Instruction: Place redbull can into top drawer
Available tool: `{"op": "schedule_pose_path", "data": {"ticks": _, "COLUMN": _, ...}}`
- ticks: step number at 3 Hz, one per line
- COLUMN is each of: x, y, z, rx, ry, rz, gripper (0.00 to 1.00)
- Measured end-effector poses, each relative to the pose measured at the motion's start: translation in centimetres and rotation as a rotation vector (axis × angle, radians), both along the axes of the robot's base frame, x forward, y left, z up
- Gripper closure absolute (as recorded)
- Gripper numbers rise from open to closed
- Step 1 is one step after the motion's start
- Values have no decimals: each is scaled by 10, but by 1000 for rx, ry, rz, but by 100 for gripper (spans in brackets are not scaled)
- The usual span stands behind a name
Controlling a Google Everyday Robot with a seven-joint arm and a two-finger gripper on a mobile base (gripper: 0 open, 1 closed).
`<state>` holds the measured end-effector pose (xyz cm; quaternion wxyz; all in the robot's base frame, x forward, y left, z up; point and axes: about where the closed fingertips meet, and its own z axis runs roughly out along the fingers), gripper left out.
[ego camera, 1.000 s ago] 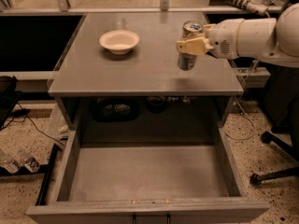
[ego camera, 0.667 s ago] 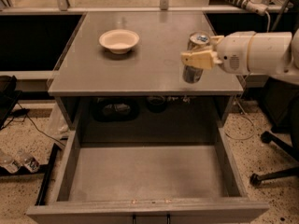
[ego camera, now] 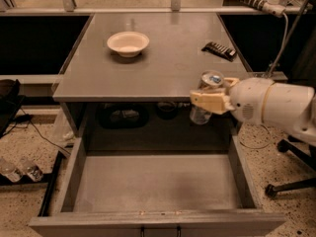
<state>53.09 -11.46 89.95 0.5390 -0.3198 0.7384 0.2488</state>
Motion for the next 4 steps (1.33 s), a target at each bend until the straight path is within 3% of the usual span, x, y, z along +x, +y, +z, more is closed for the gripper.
{"op": "schedule_pose_path", "data": {"ticks": 1, "x": -18, "y": 25, "z": -66, "rx": 49, "ry": 103, "rz": -24, "gripper": 100}}
{"op": "schedule_pose_path", "data": {"ticks": 3, "x": -17, "y": 29, "z": -73, "rx": 50, "ry": 116, "rz": -23, "gripper": 100}}
{"op": "schedule_pose_path", "data": {"ticks": 4, "x": -15, "y": 44, "z": -113, "rx": 28, "ry": 117, "rz": -28, "gripper": 100}}
